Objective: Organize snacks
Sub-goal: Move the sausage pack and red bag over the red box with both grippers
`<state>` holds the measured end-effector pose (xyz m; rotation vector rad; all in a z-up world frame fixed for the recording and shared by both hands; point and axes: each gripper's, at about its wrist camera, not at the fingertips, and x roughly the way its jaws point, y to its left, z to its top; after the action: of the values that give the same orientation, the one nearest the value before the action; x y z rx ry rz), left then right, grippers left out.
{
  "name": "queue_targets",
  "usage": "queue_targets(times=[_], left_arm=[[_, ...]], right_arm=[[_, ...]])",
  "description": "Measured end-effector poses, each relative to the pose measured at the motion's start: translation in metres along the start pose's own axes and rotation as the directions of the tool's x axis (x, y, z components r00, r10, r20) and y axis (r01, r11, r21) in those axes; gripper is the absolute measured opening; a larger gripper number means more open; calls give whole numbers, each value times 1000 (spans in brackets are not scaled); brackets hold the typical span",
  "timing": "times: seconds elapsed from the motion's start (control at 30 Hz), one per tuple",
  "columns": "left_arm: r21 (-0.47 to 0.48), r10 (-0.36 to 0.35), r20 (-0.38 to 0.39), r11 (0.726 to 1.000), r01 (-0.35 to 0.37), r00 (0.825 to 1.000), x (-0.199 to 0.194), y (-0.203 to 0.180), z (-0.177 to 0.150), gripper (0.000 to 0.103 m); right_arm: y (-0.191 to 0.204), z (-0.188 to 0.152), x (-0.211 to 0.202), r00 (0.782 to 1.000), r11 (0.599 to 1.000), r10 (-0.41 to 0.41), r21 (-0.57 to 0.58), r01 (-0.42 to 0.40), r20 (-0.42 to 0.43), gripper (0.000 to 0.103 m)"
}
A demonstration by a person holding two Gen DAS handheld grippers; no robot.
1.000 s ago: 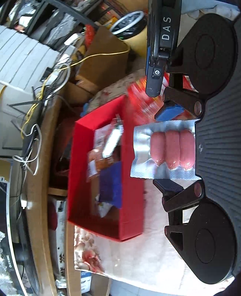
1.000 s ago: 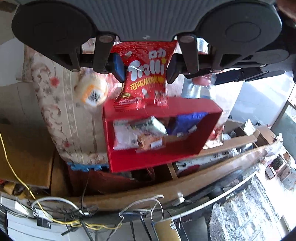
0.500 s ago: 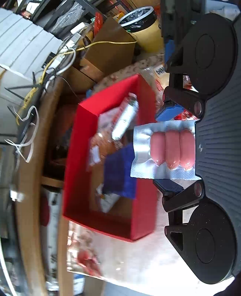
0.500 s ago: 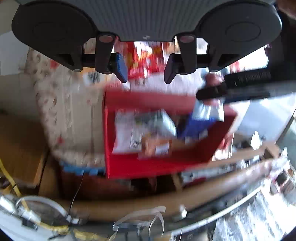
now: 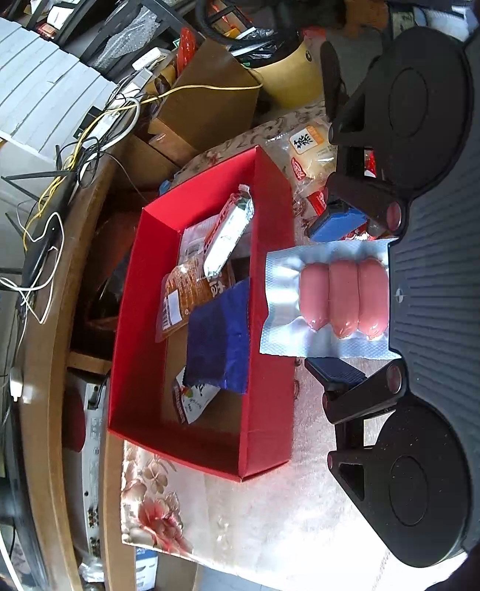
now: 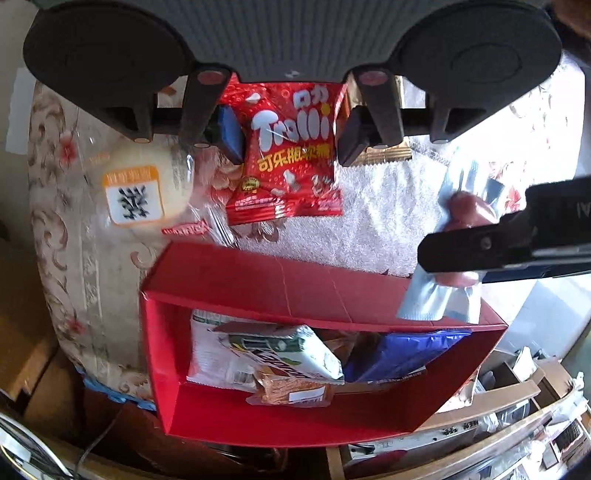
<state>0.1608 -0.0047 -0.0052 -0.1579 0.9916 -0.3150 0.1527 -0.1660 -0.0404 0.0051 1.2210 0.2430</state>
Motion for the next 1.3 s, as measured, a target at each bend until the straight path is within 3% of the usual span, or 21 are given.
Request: queue_targets(times=[0.13, 0.3, 0.47, 0.73, 0.87, 1.03, 1.17, 1.2, 1.3], left_arm=[[-21, 8, -10, 1000, -8, 1000, 2, 8, 0, 73], [-15, 7, -23, 1000, -7, 1000, 5, 8, -1, 73], [-16, -1, -22, 1000, 1, 1000, 4, 8, -1, 71], [5, -3, -36, 1000, 4, 999, 5, 1, -6, 72], [-3, 48, -74, 999, -48, 996, 22, 5, -10, 83], [-4, 83, -117, 996, -84, 990, 51, 9, -15, 90], [94, 151, -103, 985, -142, 983, 50, -5, -19, 72], [90, 140, -108, 987, -131, 984, 48, -4, -20, 64], [63, 104, -114, 993, -97, 988, 40, -2, -22, 58]], right_arm=[[0, 7, 0, 1000, 1000, 30, -9, -30, 10, 64], [14, 7, 15, 1000, 996, -23, -82, 22, -8, 70], [8, 2, 8, 1000, 999, -18, -44, 18, 3, 57], [-7, -6, -19, 998, 1000, 1, 28, -3, 62, 54], [-11, -6, -21, 998, 999, 7, 41, -10, 61, 54], [-14, -4, -25, 997, 998, 28, 47, -32, 77, 54], [-18, -3, -25, 996, 997, 33, 64, -38, 83, 53], [-19, -2, -26, 996, 997, 35, 66, -41, 85, 53], [-19, -1, -31, 993, 996, 48, 67, -56, 104, 47]])
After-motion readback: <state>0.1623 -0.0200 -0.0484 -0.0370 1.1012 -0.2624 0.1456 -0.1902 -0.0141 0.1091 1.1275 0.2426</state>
